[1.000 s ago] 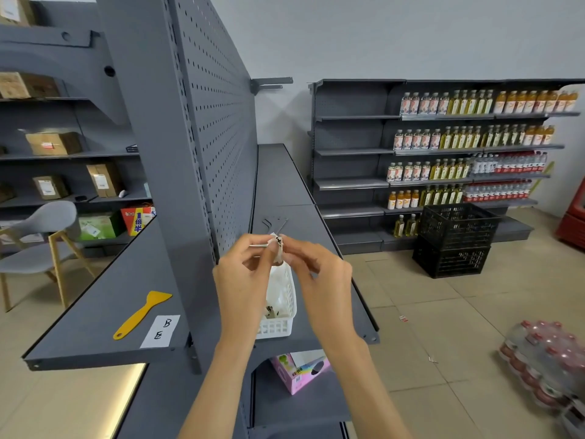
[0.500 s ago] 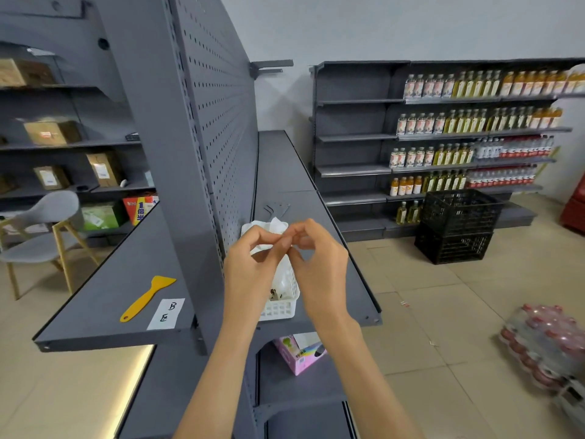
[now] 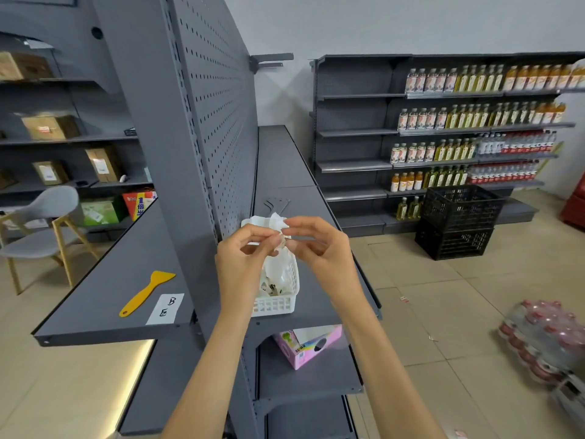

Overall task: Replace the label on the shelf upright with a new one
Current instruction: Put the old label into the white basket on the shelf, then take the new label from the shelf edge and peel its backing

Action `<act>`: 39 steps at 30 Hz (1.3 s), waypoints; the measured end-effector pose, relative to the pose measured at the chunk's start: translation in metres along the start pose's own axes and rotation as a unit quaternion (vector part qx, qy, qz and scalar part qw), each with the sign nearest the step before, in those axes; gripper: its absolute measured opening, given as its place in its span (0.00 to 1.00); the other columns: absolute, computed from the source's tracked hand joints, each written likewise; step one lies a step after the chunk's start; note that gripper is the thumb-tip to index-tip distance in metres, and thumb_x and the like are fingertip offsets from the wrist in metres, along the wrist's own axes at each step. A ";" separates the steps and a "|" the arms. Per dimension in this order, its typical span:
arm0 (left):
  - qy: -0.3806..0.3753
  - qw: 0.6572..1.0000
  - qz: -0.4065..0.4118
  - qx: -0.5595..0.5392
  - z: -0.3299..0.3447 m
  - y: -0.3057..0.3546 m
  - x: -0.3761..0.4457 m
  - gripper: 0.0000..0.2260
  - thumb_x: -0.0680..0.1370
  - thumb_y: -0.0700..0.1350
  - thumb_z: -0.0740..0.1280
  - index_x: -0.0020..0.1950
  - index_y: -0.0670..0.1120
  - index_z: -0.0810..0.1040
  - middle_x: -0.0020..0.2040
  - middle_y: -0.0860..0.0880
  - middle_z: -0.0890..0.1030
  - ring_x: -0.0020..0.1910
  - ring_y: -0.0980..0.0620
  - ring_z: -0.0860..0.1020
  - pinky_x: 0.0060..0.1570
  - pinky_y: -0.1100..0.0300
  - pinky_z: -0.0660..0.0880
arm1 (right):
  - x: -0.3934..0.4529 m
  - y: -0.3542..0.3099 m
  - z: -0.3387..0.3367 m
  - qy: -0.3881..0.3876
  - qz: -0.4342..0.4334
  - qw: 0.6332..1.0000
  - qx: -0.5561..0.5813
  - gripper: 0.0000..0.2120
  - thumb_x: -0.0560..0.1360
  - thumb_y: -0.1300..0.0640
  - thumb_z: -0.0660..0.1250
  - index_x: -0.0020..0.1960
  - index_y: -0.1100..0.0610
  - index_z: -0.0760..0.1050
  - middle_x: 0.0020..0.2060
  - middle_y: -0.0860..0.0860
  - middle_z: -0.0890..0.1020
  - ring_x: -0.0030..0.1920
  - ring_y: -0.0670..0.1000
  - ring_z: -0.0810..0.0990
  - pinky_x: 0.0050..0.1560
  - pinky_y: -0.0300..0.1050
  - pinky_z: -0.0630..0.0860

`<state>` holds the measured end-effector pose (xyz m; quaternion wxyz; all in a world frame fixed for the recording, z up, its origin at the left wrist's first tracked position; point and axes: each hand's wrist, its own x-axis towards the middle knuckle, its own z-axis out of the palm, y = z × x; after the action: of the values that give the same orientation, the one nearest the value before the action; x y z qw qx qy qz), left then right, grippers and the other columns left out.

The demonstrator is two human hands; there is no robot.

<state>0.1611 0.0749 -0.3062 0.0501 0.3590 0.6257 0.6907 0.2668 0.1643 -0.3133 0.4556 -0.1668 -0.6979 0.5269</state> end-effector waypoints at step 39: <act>-0.037 0.997 0.055 0.050 -0.138 -0.009 0.011 0.12 0.81 0.36 0.61 0.50 0.45 0.84 0.45 0.52 0.86 0.43 0.58 0.82 0.41 0.70 0.73 | 0.026 0.012 0.108 0.099 -0.036 0.994 -0.040 0.29 0.86 0.51 0.57 0.32 0.69 0.72 0.24 0.63 0.67 0.26 0.54 0.65 0.28 0.47 0.60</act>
<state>0.0728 -0.0316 -0.3042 0.0174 0.4205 0.6365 0.6463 0.1625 0.1239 -0.3150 0.5342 -0.2113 -0.6749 0.4631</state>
